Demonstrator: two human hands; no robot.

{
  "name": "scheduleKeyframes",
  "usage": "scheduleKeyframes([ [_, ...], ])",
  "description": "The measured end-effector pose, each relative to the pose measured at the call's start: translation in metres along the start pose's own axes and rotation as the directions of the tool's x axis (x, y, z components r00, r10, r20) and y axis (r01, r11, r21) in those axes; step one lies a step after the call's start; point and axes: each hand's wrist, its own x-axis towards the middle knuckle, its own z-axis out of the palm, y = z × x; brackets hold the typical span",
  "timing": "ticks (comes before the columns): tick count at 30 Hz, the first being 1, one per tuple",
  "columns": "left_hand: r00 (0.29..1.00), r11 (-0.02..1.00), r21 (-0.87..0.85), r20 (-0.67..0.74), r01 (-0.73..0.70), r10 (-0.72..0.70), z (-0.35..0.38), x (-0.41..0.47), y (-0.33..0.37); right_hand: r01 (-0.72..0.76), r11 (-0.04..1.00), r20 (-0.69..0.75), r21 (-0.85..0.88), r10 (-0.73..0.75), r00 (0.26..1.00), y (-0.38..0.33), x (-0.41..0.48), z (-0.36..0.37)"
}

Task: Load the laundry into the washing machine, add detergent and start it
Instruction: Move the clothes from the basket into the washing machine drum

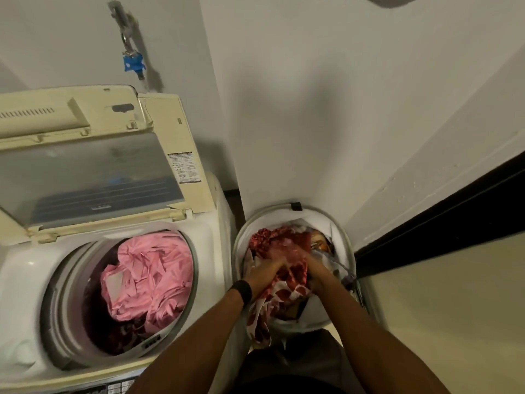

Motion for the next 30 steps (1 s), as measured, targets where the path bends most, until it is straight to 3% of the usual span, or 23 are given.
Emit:
scheduleKeyframes([
  [1,1.000,1.000,-0.010,-0.007,-0.012,0.012,0.001,0.002,-0.006,0.049,0.999,-0.015,-0.006,-0.049,0.999,-0.005,-0.005,0.006],
  [3,0.986,0.993,-0.106,-0.160,-0.058,0.040,-0.001,0.008,-0.017,0.091,0.995,-0.035,-0.040,-0.093,0.995,-0.015,-0.017,0.014],
  [6,0.927,0.948,-0.303,-0.373,-0.099,-0.022,-0.017,0.043,-0.041,0.067,0.998,0.057,-0.009,-0.067,0.996,-0.025,-0.032,0.018],
  [8,0.937,0.908,-0.418,-0.318,-0.004,-0.142,-0.029,0.054,-0.039,0.015,0.994,0.109,-0.108,-0.003,0.994,-0.021,-0.038,0.020],
  [11,0.947,0.865,-0.444,-0.097,0.235,-0.307,-0.030,0.041,-0.019,0.023,0.947,0.198,-0.319,0.043,0.979,-0.007,-0.042,0.020],
  [13,0.953,0.876,-0.402,-0.023,0.267,-0.301,-0.025,0.031,-0.012,0.010,0.928,0.226,-0.373,0.081,0.971,0.005,-0.029,0.009],
  [17,0.961,0.975,-0.197,-0.235,0.101,-0.147,-0.018,0.044,-0.030,0.018,0.927,0.104,-0.375,0.022,0.994,0.010,-0.010,-0.017],
  [19,0.952,0.981,-0.139,-0.254,0.138,-0.170,-0.018,0.053,-0.050,0.092,0.839,-0.053,-0.536,-0.142,0.989,0.012,0.008,-0.025],
  [22,0.936,0.983,0.052,-0.318,0.174,-0.149,-0.013,0.033,-0.047,0.105,0.622,-0.194,-0.776,-0.393,0.899,0.019,0.046,-0.034],
  [25,0.931,0.944,0.257,-0.348,0.205,-0.108,-0.011,0.036,-0.056,0.037,0.566,-0.211,-0.823,-0.365,0.907,0.026,0.079,-0.038],
  [30,0.918,0.938,0.307,-0.397,0.159,-0.026,-0.005,0.041,-0.062,0.031,0.515,-0.203,-0.856,-0.392,0.897,0.028,0.108,-0.030],
])
